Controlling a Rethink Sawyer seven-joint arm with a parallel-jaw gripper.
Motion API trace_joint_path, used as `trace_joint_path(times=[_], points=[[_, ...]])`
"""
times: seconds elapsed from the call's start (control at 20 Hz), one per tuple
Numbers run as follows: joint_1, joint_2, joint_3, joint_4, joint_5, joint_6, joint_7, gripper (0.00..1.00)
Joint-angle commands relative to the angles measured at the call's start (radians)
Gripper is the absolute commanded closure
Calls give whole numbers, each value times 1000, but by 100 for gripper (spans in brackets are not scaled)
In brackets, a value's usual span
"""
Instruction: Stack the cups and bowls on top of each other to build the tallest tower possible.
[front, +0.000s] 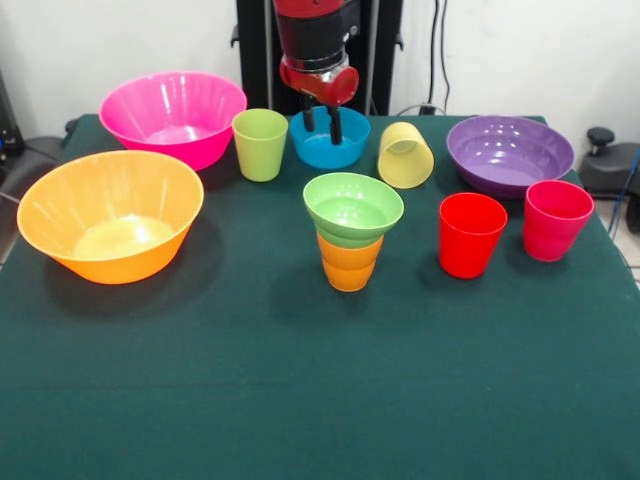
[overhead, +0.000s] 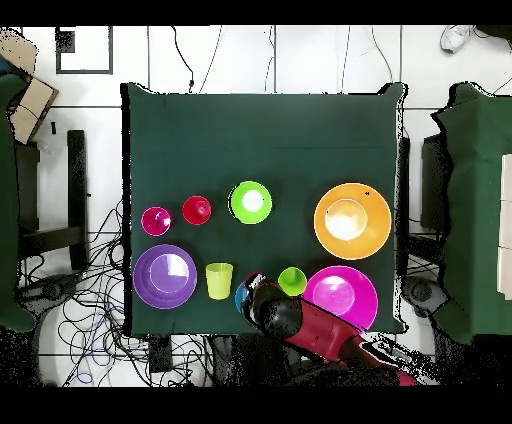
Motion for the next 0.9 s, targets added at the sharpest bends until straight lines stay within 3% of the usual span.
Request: trace_joint_path(times=[0.05, 0.9], points=[[8, 11, 108, -7, 14, 19, 147, 0], [37, 74, 91, -32, 9, -47, 161, 0]])
